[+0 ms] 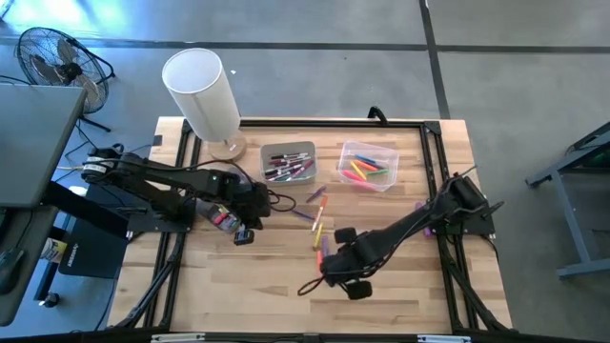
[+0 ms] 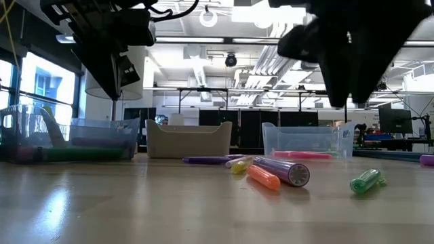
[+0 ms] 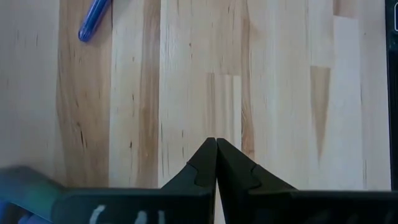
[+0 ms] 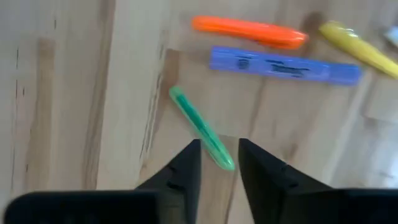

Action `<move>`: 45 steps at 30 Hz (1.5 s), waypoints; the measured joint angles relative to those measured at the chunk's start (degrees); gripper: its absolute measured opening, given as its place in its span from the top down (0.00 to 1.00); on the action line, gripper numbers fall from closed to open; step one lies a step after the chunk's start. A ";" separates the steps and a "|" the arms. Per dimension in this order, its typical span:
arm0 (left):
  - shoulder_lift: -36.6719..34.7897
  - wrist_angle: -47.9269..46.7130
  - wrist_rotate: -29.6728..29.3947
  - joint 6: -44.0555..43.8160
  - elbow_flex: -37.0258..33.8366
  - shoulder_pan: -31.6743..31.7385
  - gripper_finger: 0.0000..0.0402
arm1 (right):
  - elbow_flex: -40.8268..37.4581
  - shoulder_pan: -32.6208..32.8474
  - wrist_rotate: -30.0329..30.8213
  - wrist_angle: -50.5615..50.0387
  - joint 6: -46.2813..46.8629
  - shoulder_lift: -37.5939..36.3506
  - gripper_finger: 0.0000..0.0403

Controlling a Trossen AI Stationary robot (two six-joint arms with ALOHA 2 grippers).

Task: Pick & Place Markers
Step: Put the green pen into the transparent bin

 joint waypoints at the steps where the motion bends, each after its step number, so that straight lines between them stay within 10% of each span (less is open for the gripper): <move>1: 0.00 0.02 0.00 -0.16 0.00 0.00 1.00 | -1.09 0.00 -0.57 1.29 -0.71 0.00 0.76; 10: 0.00 0.02 -0.02 -0.51 0.00 0.00 1.00 | -10.91 -0.02 -2.17 12.72 -12.65 -0.02 0.62; 23: 0.03 0.28 -0.07 -2.01 0.02 0.00 1.00 | -21.54 1.18 -0.63 24.21 -13.79 -0.50 0.75; 31: 0.04 0.52 -1.11 -1.99 0.04 0.00 1.00 | -22.96 3.14 0.47 25.50 -6.06 -0.48 0.93; 45: 0.05 1.72 -1.50 -0.49 0.04 0.00 1.00 | -23.22 1.46 8.73 17.13 17.91 -15.11 0.93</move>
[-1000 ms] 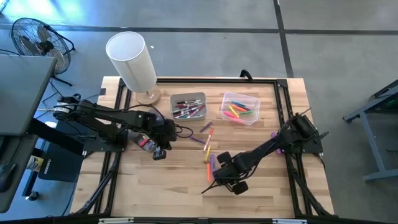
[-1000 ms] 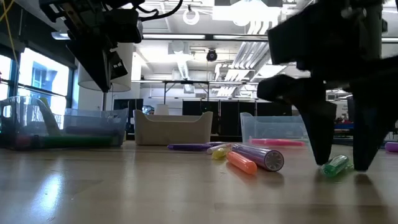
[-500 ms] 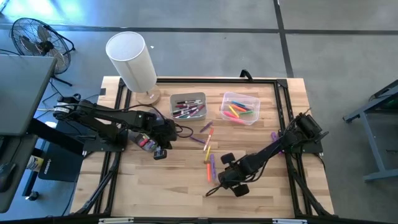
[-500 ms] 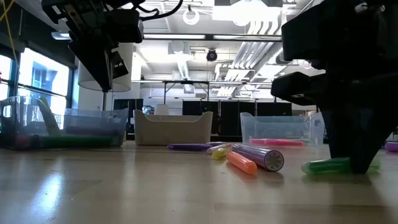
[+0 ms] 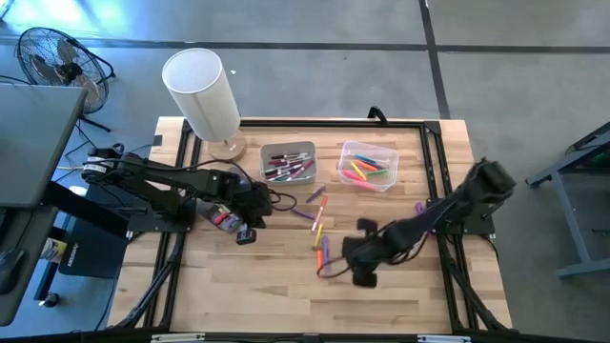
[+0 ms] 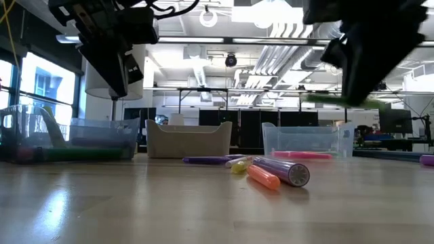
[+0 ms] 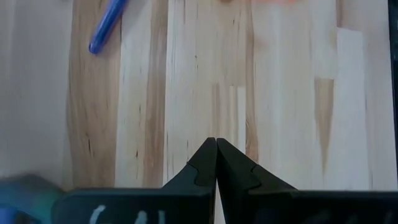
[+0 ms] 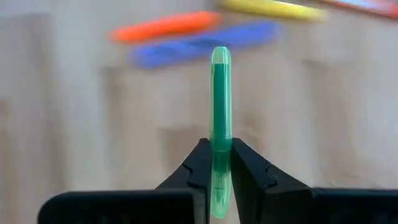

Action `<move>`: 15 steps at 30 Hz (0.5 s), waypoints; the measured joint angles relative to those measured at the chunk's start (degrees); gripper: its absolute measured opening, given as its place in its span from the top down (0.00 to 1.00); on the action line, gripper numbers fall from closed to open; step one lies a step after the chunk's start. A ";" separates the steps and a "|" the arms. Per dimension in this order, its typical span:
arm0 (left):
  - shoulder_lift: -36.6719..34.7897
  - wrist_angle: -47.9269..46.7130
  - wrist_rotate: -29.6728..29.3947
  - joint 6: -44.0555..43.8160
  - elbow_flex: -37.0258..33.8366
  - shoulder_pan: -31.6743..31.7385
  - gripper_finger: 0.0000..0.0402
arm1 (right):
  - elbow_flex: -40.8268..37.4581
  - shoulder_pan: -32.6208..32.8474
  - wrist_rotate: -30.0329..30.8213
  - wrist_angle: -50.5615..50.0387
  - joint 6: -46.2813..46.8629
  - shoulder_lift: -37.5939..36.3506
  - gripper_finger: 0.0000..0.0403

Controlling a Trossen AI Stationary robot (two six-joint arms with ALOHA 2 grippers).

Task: Pick & Place Markers
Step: Put the green pen into the transparent bin

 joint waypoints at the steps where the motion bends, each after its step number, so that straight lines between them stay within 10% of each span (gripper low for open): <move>1: 0.05 0.76 -0.05 0.01 0.00 0.00 1.00 | -0.15 -0.55 1.53 -1.92 1.32 -1.88 0.93; 8: 0.10 7.42 -3.46 0.18 0.00 0.00 0.97 | -0.14 -10.06 7.15 -10.18 6.30 -15.99 0.93; 15: 0.10 12.85 -11.69 1.39 0.00 0.04 0.74 | -0.02 -26.89 6.65 -11.08 -7.45 -24.93 0.93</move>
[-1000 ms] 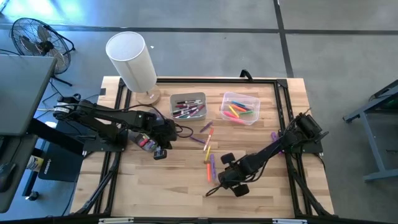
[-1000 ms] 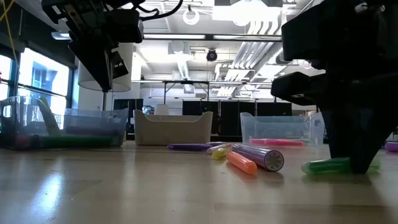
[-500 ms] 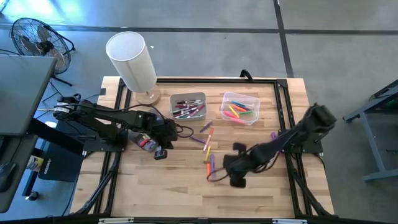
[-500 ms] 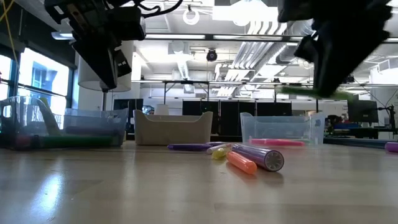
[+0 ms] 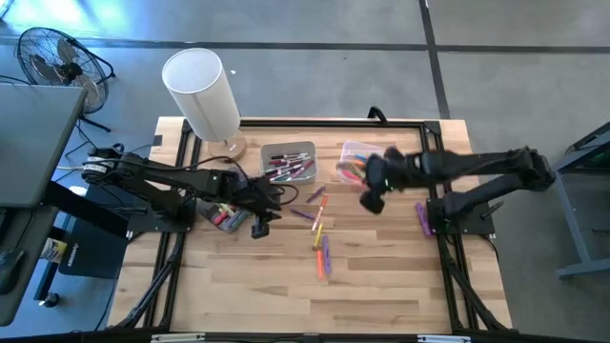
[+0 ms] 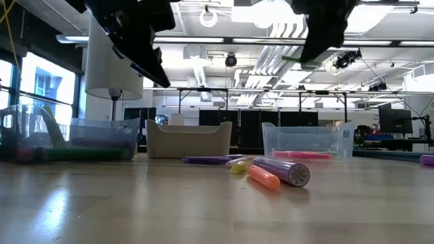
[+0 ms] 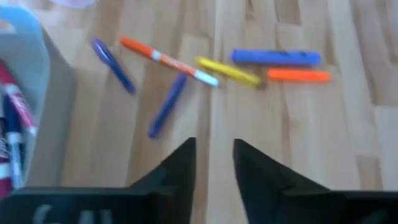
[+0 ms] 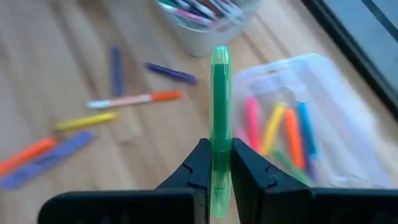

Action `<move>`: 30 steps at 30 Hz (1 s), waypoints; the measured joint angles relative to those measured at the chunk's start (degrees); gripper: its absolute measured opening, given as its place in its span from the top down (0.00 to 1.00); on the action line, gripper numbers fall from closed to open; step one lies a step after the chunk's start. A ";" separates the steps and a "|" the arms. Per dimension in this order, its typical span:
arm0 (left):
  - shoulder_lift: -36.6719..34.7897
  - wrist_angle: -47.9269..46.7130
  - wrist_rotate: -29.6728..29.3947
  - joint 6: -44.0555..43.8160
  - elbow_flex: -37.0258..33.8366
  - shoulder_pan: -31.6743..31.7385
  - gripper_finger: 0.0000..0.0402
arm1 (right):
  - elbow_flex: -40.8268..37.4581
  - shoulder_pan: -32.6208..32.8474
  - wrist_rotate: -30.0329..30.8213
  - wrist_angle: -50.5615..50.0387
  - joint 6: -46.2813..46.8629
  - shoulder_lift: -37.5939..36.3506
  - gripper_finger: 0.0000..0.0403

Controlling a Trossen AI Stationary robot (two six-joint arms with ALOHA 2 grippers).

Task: Pick & Place Markers
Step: Put the green pen into the transparent bin, then put the purple pen into the transparent bin

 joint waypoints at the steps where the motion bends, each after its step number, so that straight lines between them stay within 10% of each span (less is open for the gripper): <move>1: 0.04 0.73 -0.61 -0.02 0.00 0.01 0.71 | 0.00 -2.84 -1.18 -0.32 -2.69 -0.28 0.93; 14: 15.12 -3.89 -1.68 5.71 13.00 2.62 0.58 | -0.02 -32.30 -18.06 -1.78 -30.51 9.55 0.93; 30: 32.75 -5.67 -0.97 12.47 21.02 2.62 0.62 | -0.02 -35.81 -16.89 -1.88 -36.80 17.02 0.59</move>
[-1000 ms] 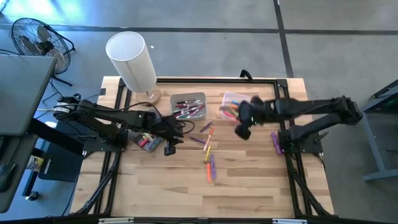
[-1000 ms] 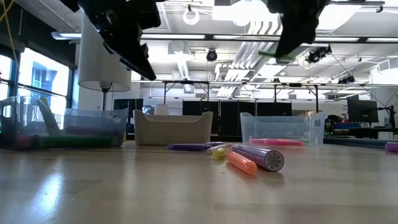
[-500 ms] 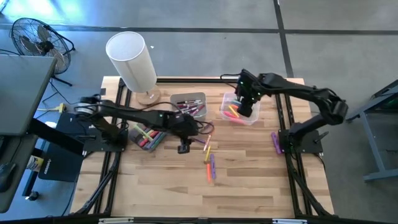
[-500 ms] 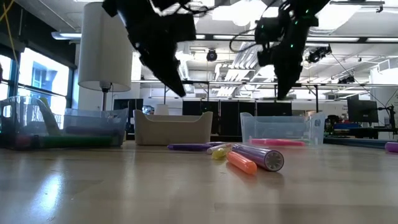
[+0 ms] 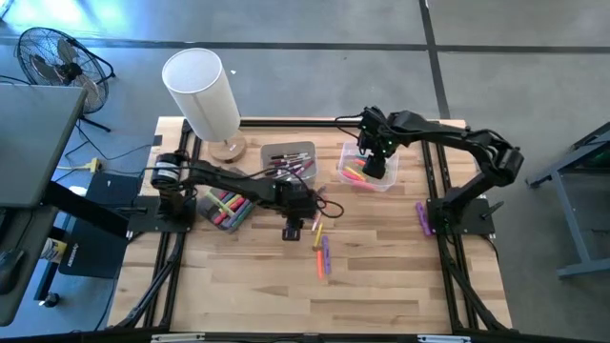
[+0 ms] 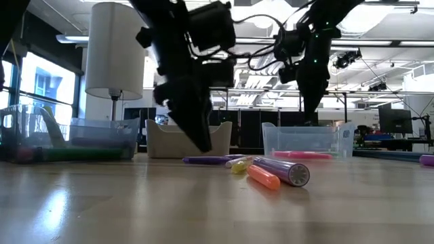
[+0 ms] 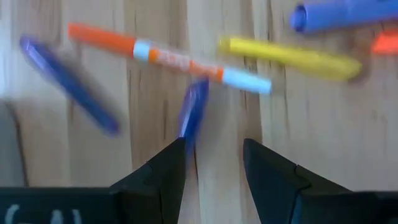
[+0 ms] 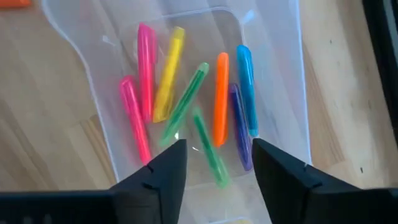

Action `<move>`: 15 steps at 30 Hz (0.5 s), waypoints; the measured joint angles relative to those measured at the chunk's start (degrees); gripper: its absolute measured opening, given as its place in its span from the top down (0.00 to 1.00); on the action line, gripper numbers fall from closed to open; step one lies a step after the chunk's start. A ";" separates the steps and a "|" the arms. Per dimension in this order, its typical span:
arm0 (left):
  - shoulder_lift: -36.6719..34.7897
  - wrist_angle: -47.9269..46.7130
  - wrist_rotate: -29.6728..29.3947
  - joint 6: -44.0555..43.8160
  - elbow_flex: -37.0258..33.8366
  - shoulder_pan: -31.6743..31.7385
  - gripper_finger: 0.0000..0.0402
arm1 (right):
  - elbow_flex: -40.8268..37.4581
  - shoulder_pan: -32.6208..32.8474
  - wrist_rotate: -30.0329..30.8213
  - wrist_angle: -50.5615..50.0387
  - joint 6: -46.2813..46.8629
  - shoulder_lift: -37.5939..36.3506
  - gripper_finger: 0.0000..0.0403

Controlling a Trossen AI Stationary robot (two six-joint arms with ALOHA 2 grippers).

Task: Pick & Place Markers
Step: Put the purple pen into the transparent bin

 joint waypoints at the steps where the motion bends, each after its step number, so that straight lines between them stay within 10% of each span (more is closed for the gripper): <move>1: 0.53 0.33 -0.01 0.53 0.05 0.00 0.62 | 0.00 0.00 -0.09 -0.08 -0.29 -0.35 0.58; 15: 4.97 1.02 0.14 2.12 0.19 0.09 0.62 | 0.02 0.09 -5.84 -3.82 1.88 -9.46 0.56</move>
